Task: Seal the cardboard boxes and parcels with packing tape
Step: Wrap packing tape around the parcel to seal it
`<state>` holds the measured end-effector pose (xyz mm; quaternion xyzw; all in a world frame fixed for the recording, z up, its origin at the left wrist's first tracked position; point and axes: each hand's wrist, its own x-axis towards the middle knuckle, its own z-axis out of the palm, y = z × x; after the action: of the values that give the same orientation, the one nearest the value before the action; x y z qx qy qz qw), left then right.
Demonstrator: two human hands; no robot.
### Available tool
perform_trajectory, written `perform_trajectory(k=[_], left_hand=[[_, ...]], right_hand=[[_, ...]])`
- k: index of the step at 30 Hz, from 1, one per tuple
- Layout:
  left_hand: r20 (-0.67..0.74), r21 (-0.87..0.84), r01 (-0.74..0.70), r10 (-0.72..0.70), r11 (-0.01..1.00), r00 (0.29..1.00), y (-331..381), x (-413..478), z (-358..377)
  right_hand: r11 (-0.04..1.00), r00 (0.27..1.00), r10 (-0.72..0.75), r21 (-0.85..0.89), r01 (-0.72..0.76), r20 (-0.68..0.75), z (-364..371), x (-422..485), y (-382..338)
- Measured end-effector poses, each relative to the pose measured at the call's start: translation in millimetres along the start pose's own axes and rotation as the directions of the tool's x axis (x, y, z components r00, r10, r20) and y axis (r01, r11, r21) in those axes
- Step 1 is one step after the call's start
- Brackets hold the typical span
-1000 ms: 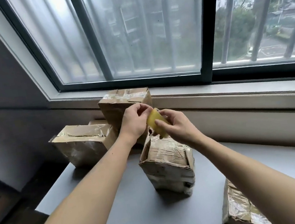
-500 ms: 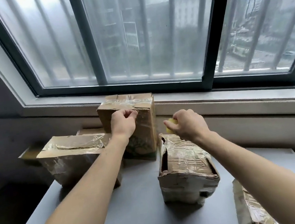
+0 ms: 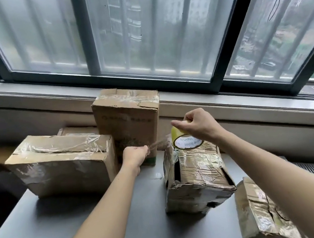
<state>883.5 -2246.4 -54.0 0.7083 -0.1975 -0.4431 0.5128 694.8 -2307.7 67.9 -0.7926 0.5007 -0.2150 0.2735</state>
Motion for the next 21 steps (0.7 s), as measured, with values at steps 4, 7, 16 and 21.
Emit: perform_trajectory(k=[4, 7, 16, 21], left_hand=[[0.032, -0.028, 0.012, -0.011, 1.000, 0.999, -26, 6, 20], [0.022, -0.033, 0.017, -0.017, 0.999, 1.000, -37, 5, 38], [-0.015, -0.027, -0.011, 0.010, 1.000, 1.000, -45, -6, 81], [-0.074, 0.080, -0.045, 0.050, 0.996, 0.996, -45, -6, 83]], right_hand=[[0.999, 1.000, 0.011, -0.033, -0.010, 0.023, 1, 2, 7], [0.999, 0.999, 0.030, -0.044, -0.029, 0.019, -3, 0, 20], [0.997, 0.996, 0.074, -0.021, -0.076, -0.057, -16, -10, 56], [0.969, 0.974, 0.228, 0.099, -0.227, 0.003, -10, -16, 76]])
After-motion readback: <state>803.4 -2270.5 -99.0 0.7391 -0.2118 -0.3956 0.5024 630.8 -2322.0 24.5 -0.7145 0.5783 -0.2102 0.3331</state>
